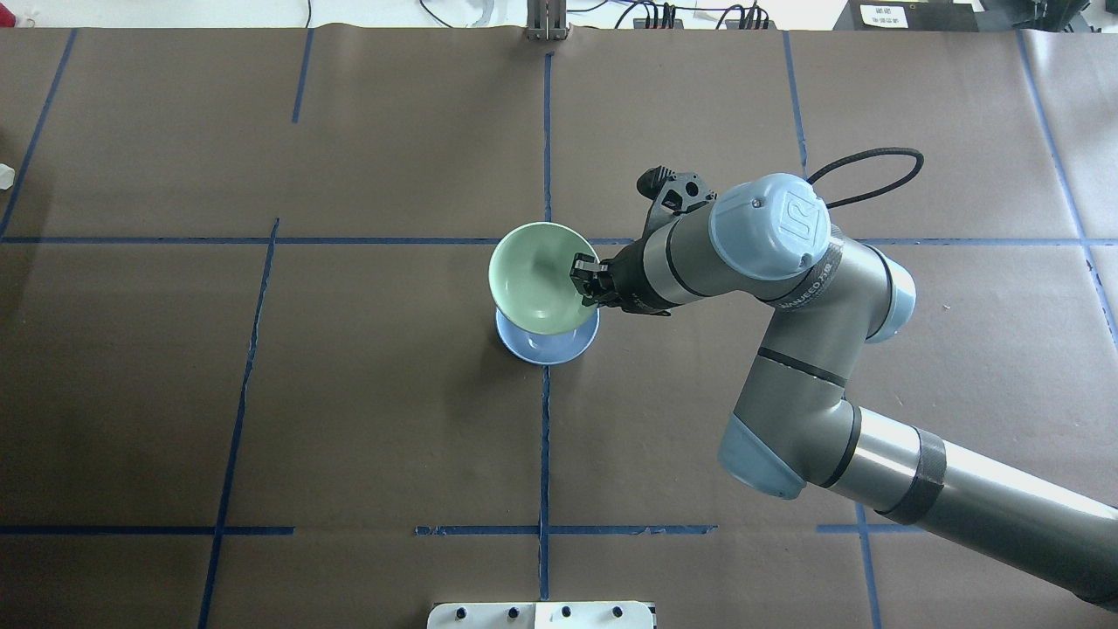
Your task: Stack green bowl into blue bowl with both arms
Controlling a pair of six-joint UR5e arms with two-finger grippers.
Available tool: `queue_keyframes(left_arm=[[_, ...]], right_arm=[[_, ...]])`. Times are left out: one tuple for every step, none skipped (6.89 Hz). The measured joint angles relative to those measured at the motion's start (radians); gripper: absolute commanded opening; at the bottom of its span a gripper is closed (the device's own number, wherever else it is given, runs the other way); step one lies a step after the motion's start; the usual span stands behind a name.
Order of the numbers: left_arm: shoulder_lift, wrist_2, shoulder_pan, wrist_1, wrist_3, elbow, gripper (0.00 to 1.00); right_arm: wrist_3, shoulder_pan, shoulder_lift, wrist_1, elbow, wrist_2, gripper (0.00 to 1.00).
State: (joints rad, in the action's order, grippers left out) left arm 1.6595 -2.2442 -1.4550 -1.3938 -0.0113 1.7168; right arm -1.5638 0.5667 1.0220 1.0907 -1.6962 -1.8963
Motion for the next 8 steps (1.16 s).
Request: queue_keyframes(left_arm=[[0.003,0.000,0.000,0.001,-0.001,-0.001,1.00],[0.004,0.000,-0.001,0.001,-0.001,-0.001,1.00],[0.005,0.000,-0.001,0.001,-0.001,-0.002,1.00],[0.006,0.000,-0.001,0.001,0.000,-0.002,1.00],[0.006,0.000,-0.001,0.000,-0.001,-0.001,1.00],[0.006,0.000,-0.001,-0.001,-0.001,0.000,1.00],[0.006,0.000,-0.001,-0.001,-0.001,-0.001,1.00],[0.006,0.000,-0.001,-0.001,-0.001,-0.001,1.00]], right_arm=[[-0.001,-0.001,0.002,0.002,0.000,0.000,0.65],[-0.004,-0.002,0.001,0.004,0.000,0.000,1.00],[-0.027,-0.004,-0.002,0.005,0.002,0.003,1.00],[-0.061,-0.004,-0.003,0.003,0.005,0.008,1.00],[-0.075,-0.004,-0.003,0.001,0.005,0.011,1.00],[-0.078,-0.003,-0.001,0.001,0.002,0.011,1.00],[-0.078,0.002,-0.001,0.004,-0.002,0.009,1.00],[-0.076,0.015,0.004,0.009,-0.008,0.006,1.00]])
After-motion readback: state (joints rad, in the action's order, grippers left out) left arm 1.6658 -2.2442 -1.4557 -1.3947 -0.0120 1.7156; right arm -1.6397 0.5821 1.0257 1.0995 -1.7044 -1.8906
